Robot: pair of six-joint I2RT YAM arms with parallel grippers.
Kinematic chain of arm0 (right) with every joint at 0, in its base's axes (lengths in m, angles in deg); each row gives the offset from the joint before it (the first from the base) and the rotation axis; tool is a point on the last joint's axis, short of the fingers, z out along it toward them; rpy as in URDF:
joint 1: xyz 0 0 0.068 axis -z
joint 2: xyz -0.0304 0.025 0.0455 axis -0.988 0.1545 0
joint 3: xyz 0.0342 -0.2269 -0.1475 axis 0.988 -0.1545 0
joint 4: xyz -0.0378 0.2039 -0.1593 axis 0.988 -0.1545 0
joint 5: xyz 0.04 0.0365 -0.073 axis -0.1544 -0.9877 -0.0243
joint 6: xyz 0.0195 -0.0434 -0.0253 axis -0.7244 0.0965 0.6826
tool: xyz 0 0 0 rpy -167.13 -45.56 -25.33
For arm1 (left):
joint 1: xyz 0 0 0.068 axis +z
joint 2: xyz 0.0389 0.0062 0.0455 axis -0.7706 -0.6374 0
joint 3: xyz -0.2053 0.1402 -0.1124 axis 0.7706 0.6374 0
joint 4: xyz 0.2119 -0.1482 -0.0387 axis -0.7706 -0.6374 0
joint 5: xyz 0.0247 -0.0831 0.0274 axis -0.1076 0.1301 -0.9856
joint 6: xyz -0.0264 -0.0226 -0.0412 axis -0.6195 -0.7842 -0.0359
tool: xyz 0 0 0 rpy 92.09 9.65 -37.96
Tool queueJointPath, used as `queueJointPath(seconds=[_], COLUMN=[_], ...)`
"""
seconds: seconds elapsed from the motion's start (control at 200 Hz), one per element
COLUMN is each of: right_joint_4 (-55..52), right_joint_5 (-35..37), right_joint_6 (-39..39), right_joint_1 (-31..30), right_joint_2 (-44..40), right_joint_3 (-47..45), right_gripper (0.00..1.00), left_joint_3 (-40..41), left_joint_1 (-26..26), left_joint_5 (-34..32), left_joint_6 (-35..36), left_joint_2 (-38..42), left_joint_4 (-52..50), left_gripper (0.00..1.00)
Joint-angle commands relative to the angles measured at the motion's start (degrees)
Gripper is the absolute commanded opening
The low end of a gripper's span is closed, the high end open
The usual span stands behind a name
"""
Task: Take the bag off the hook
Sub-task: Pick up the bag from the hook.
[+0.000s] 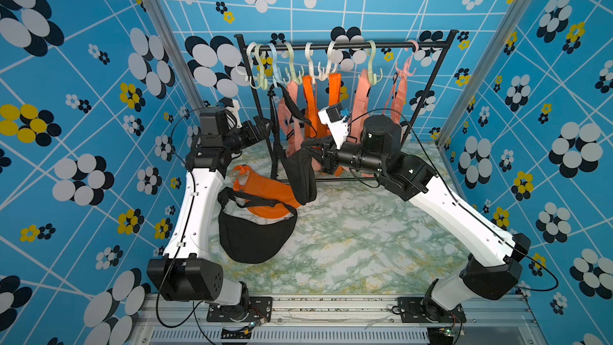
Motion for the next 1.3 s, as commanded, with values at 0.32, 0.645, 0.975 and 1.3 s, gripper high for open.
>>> queueJointPath(seconds=[0.32, 0.645, 0.975, 1.3], right_joint_4=[4.5, 4.8, 3.8, 4.0], right_joint_5=[-0.4, 1.1, 2.3, 2.2], right_joint_6=[-4.0, -3.7, -2.9, -2.6], right_joint_1=[6.5, 7.5, 7.5, 7.5], right_joint_2=[-5.2, -7.8, -8.8, -7.3], right_joint_3=[-4.1, -6.8, -7.9, -7.1], right_gripper=[0.00, 0.00, 0.00, 0.00], left_joint_3=[-11.0, -20.8, -27.1, -23.4], left_joint_1=[-5.6, -6.4, -7.0, -8.3], left_joint_5=[-1.7, -2.7, -2.8, -3.8], left_joint_6=[3.6, 4.4, 2.2, 1.6], left_joint_2=[-11.2, -21.4, -25.3, -17.6], left_joint_4=[2.6, 2.9, 2.5, 3.0], left_gripper=[0.99, 0.86, 0.11, 0.07])
